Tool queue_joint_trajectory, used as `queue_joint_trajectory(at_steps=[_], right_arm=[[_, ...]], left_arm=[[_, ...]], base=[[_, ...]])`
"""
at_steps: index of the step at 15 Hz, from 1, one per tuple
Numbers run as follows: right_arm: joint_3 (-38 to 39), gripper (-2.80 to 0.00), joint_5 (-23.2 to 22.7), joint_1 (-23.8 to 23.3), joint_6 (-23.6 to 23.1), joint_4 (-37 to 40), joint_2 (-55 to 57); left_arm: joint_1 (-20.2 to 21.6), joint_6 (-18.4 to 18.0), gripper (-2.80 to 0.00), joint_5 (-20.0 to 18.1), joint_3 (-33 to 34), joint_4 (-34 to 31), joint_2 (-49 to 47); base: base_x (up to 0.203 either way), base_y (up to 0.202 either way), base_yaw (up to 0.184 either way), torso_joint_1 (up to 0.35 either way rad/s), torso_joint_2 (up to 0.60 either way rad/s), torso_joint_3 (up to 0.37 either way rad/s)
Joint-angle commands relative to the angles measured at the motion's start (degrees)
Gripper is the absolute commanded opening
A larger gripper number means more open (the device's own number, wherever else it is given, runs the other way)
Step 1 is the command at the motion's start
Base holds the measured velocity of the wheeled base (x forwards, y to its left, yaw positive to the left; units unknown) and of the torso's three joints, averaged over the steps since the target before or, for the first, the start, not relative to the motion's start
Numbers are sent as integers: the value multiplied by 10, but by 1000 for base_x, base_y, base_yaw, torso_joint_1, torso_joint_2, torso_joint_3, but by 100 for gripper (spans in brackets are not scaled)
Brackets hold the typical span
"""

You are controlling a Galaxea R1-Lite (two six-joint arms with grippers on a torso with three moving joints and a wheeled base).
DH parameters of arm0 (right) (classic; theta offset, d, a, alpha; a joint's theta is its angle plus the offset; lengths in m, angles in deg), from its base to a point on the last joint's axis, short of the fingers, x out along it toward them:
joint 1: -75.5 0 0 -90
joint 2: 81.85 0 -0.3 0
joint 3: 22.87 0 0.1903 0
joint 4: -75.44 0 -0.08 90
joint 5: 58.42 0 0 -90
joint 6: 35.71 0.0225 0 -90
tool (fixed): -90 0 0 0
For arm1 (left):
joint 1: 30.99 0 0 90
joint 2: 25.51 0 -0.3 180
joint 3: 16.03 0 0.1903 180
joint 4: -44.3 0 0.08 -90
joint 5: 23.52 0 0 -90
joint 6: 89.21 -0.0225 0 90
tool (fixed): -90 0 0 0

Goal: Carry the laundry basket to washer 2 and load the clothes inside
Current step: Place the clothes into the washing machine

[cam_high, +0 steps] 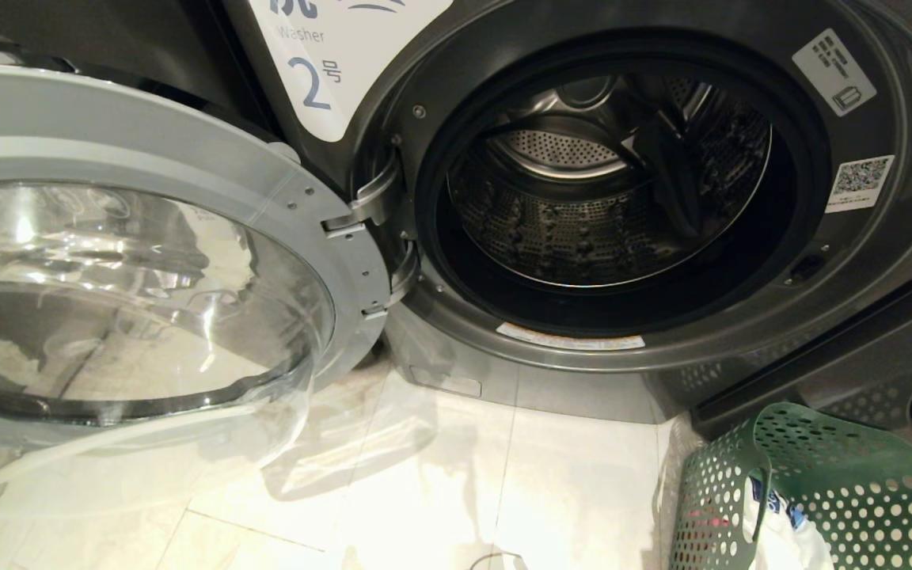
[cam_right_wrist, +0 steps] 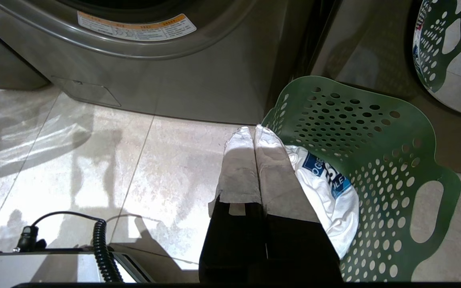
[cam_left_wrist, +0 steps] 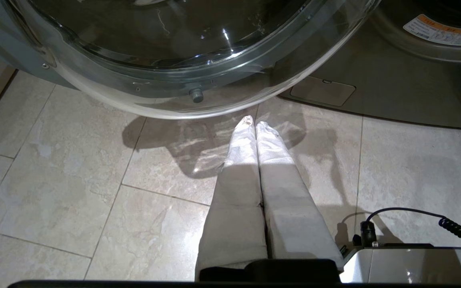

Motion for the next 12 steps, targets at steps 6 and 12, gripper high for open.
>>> queue_joint_trajectory(at_steps=[6,12], right_arm=[[0,-280,0,0,0,0,0],[0,-280,0,0,0,-1,0]], left_arm=[[0,2,-280,1,0,-1,-1],[0,2,-280,0,0,-1,-1]], base=[[0,0,0,0,0,0],[0,0,0,0,0,0]])
